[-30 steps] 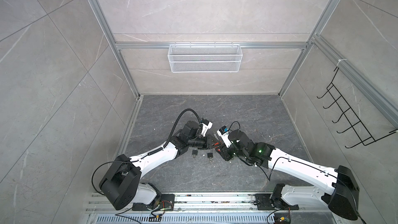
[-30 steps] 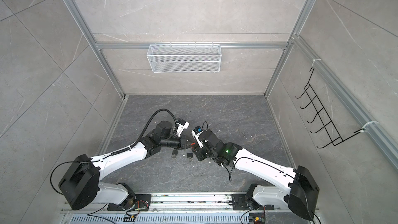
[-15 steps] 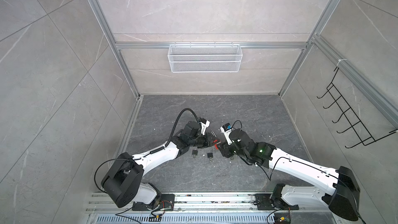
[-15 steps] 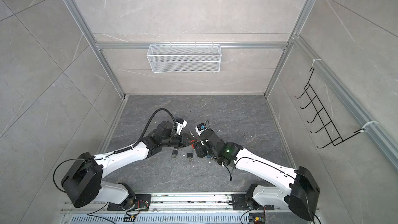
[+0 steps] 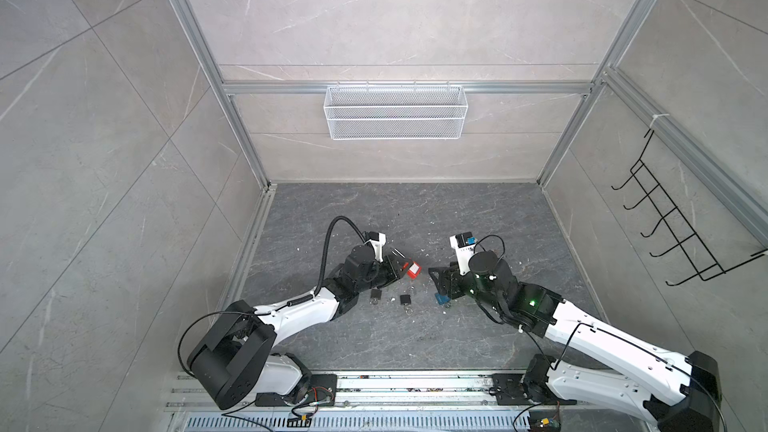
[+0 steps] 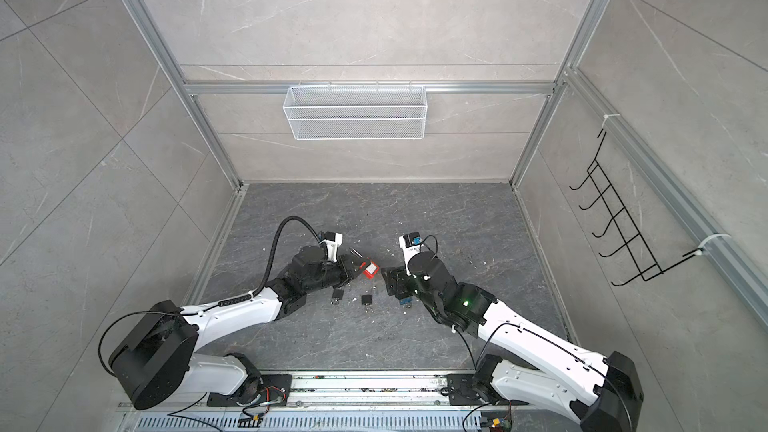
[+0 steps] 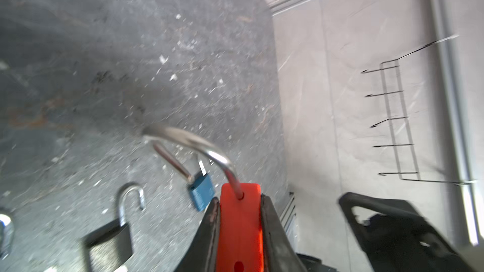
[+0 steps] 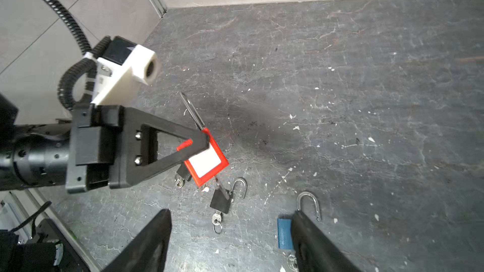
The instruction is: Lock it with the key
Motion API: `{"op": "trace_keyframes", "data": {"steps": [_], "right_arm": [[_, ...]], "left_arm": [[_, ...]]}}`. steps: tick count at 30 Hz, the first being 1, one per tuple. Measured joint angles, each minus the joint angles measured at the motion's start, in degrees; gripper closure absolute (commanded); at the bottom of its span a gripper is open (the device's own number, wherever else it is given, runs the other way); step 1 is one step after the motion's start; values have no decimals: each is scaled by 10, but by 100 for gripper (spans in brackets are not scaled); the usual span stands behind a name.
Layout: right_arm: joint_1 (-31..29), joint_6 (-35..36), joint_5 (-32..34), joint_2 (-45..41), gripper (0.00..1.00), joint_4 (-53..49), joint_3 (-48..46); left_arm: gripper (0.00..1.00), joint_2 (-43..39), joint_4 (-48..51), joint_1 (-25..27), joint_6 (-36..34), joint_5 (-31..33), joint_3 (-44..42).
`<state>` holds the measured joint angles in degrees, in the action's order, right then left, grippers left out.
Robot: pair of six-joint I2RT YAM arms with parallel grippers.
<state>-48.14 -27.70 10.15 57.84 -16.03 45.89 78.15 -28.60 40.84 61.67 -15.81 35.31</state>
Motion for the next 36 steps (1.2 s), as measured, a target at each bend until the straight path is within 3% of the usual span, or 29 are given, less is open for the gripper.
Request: {"op": "trace_keyframes", "data": {"steps": [4, 11, 16, 36], "right_arm": [[39, -28, -52, -13, 30, 12, -5], [141, -148, -228, -39, 33, 185, -128], [152, -218, -302, -2, 36, 289, -160], [159, -290, -353, 45, 43, 439, -178]], "left_arm": [[100, -2, -33, 0, 10, 7, 0], [100, -9, -84, 0, 29, 18, -18], [100, -9, -98, 0, 36, 22, -19], [100, 35, -214, 0, 90, 17, -28]]}}
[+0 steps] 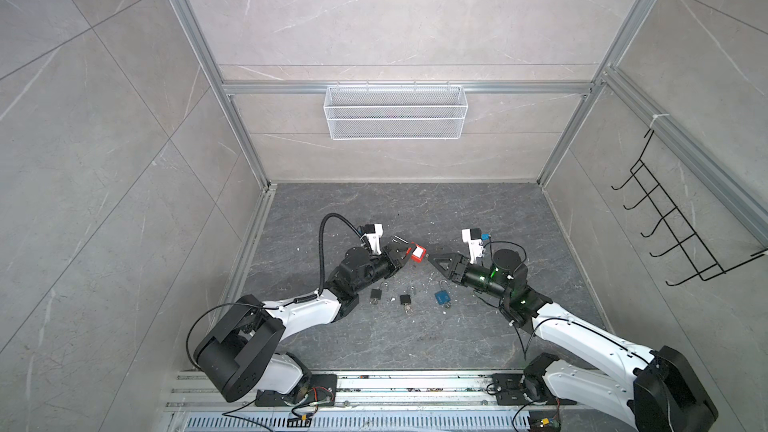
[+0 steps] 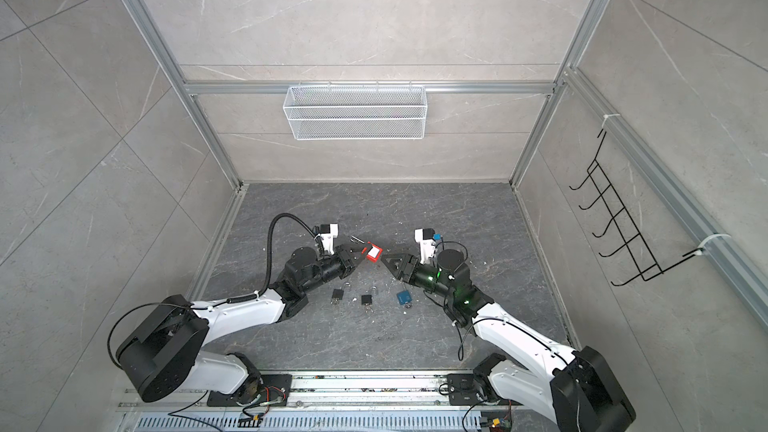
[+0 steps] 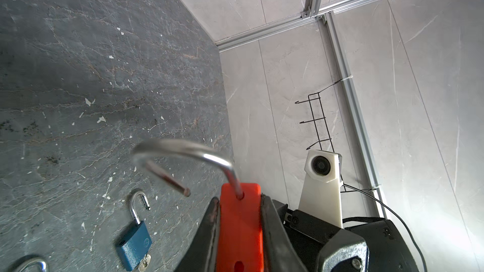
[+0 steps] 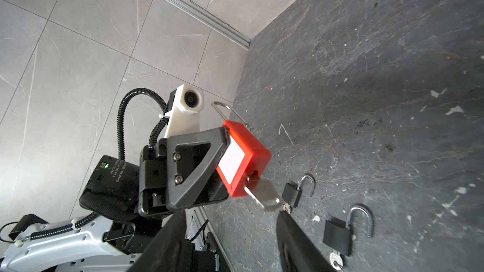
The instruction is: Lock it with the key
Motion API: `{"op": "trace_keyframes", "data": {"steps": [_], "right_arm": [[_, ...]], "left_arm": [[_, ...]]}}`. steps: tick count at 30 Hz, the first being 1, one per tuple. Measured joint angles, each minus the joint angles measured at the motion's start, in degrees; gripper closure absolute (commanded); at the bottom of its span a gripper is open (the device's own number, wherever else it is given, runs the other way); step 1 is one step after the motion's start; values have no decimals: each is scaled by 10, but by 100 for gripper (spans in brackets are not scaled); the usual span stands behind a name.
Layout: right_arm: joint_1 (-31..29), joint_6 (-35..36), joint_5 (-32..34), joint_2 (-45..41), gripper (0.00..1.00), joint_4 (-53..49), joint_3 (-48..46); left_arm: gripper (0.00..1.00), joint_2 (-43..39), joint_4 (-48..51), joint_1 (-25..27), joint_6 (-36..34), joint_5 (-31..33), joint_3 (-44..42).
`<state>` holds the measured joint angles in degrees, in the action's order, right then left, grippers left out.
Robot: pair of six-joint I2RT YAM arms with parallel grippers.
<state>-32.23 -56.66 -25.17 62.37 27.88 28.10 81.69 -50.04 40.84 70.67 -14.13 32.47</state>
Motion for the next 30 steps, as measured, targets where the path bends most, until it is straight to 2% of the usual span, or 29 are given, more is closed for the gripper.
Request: {"op": "trace_keyframes", "data": {"steps": [7, 30], "right_arm": [[0, -10, -8, 29, 43, 23, 0], [0, -10, 5, 20, 44, 16, -8]], "left_arm": [[100, 25, -39, 0, 25, -4, -12], [100, 25, -70, -1, 33, -14, -12]]}}
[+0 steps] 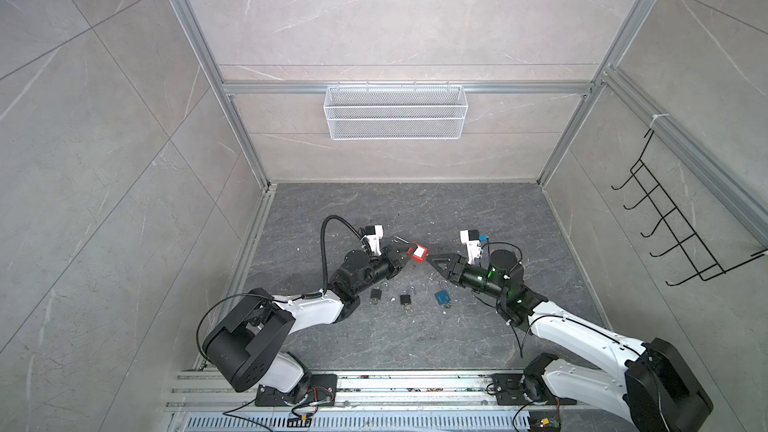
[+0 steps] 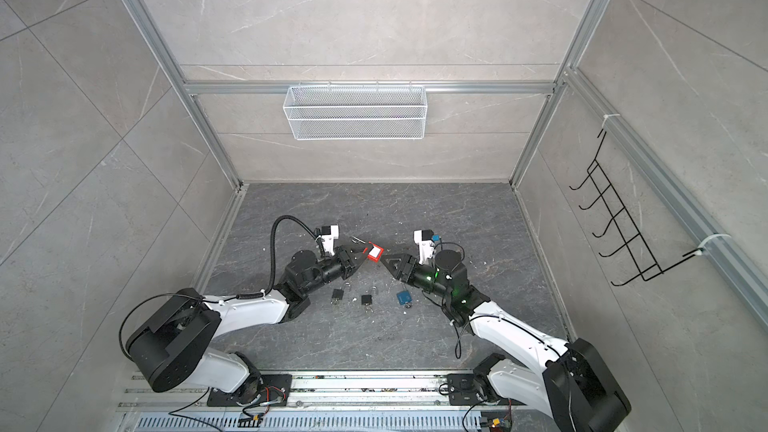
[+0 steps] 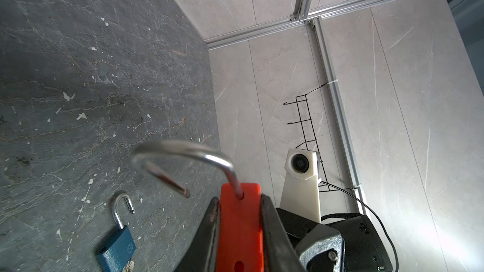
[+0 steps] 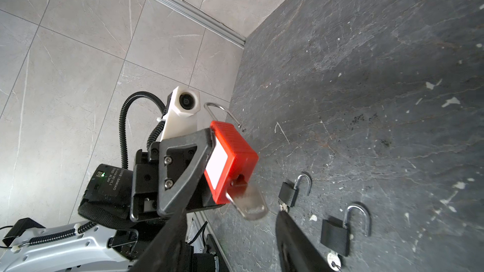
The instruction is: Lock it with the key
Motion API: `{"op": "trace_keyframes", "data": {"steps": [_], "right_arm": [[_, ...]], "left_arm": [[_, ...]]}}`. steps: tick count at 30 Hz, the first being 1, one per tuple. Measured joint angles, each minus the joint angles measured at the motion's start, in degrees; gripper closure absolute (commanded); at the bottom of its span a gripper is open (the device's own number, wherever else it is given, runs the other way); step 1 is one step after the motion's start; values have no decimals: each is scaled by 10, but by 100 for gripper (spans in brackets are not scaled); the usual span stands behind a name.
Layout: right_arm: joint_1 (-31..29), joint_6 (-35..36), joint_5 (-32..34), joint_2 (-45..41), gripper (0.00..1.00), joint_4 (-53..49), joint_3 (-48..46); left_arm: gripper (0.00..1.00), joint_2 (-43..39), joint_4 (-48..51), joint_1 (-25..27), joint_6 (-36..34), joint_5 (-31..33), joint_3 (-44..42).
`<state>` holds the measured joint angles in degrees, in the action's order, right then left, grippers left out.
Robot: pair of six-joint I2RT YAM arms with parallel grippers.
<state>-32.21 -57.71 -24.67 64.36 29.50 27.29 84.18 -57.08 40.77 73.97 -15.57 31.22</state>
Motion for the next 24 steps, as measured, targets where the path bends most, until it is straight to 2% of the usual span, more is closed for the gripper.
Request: {"op": "trace_keyframes", "data": {"steps": [24], "right_arm": [[4, -28, -14, 70, 53, 86, -1]], "left_arm": [[100, 55, -76, 0, 37, -16, 0]]}}
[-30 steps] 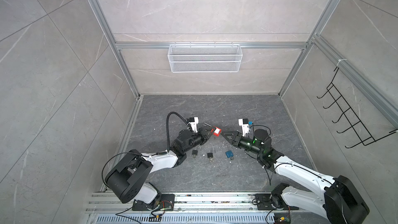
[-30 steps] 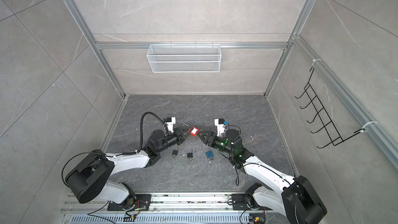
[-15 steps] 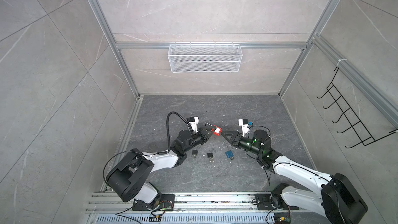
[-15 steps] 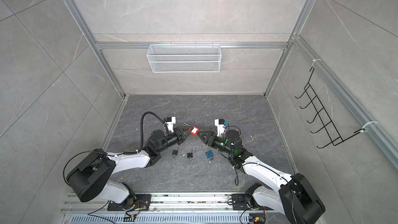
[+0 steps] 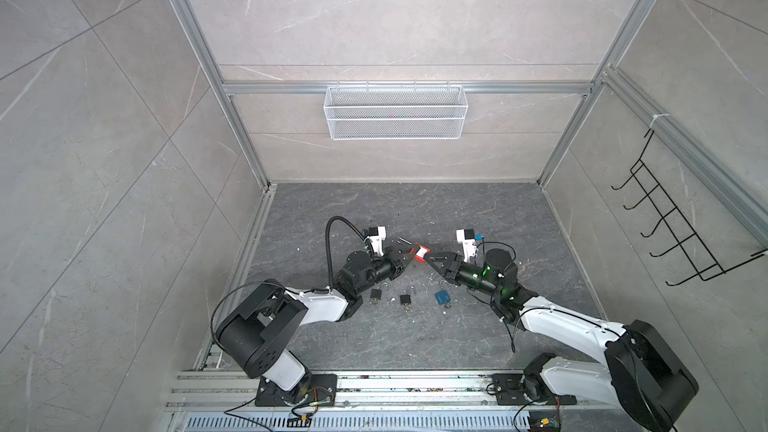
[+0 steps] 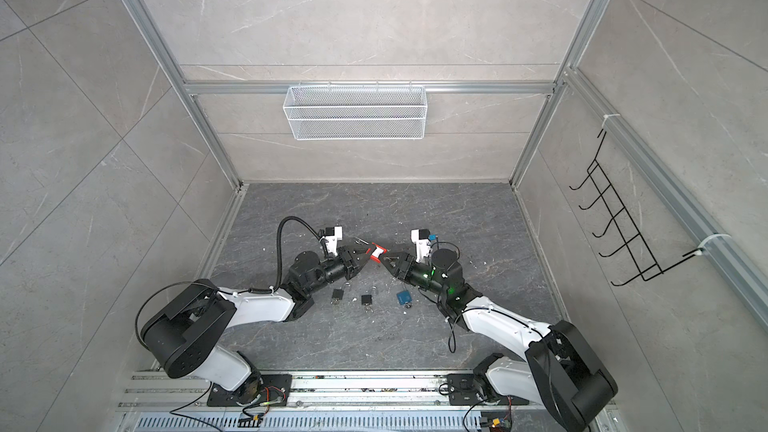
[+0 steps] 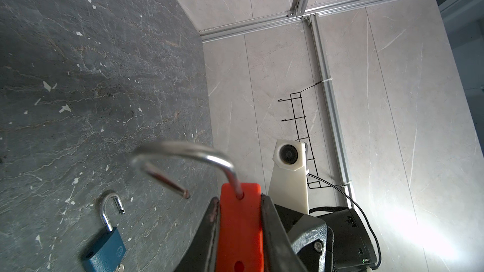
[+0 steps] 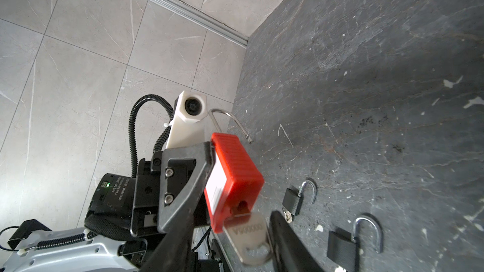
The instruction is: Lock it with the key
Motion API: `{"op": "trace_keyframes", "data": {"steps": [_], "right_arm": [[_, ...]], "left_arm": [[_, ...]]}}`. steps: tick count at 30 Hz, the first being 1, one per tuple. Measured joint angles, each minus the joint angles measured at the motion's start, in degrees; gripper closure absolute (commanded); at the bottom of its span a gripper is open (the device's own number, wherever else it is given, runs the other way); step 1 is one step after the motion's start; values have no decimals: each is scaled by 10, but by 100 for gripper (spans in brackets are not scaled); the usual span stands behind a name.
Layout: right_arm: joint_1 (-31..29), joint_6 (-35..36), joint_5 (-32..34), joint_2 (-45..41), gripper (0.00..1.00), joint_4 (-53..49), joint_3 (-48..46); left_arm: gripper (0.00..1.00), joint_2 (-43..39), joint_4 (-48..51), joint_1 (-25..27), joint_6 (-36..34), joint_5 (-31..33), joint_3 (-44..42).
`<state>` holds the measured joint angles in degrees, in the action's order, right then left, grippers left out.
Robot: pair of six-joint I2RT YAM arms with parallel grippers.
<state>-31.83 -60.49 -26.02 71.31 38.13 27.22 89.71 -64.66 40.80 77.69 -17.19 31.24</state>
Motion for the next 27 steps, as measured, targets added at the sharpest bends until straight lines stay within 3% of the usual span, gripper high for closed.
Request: {"op": "trace_keyframes", "data": {"steps": [5, 12, 18, 20, 22, 24, 26, 27], "right_arm": [[0, -9, 0, 18, 55, 21, 7], [1, -33, -15, 57, 71, 65, 20], [5, -65, -20, 68, 75, 102, 21], [6, -71, -21, 69, 81, 110, 21], [8, -75, -25, 72, 99, 119, 21], [10, -80, -31, 78, 100, 130, 21], [13, -88, -39, 86, 100, 144, 21], [15, -92, -43, 90, 100, 151, 21]], "left_arm": [[100, 9, -16, 1, 6, -9, 0], [100, 9, -32, 1, 6, -9, 1], [100, 9, -42, -2, 6, -8, 4], [100, 9, -48, -2, 6, -8, 4], [100, 9, -52, -2, 6, -8, 4], [100, 9, -54, -3, 5, -8, 4], [61, 9, -54, -5, 4, -9, 5], [48, 9, -53, -7, 1, -12, 5]]}}
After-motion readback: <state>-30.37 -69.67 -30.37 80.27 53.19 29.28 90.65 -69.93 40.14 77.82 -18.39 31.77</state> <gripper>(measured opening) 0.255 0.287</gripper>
